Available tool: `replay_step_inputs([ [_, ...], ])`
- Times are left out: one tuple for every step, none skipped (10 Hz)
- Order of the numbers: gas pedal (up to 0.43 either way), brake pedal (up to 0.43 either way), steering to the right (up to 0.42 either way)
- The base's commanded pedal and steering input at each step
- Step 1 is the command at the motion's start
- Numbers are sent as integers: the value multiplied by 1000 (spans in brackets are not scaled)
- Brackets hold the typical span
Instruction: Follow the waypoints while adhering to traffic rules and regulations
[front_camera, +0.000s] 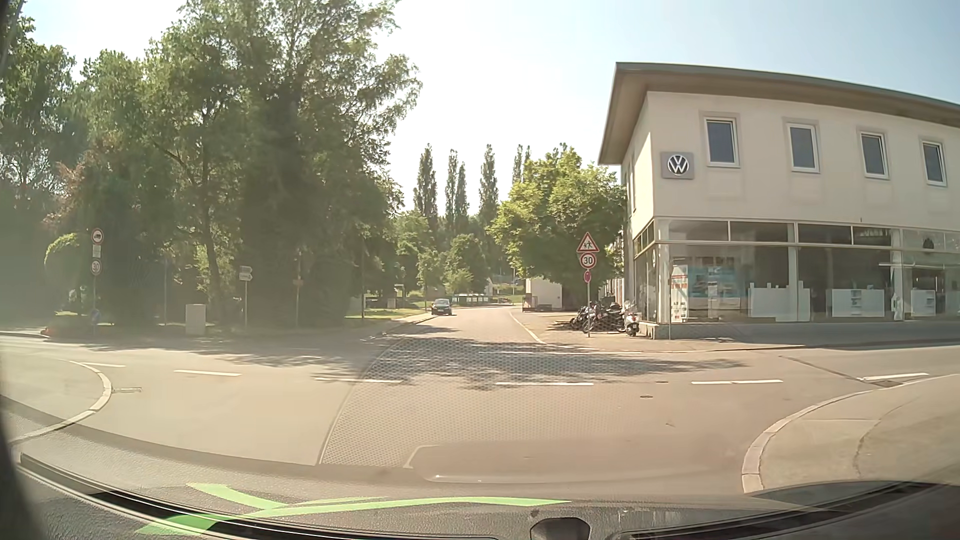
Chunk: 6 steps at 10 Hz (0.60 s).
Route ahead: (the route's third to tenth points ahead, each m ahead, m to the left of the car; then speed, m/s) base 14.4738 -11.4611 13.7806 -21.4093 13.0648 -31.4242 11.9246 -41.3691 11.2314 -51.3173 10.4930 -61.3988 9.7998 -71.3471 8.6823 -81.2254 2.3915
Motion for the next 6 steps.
replay_step_inputs([
  [0,12,34],
  [0,6,34],
  [0,6,34],
  [0,6,34],
  [0,0,34],
  [0,0,34],
])
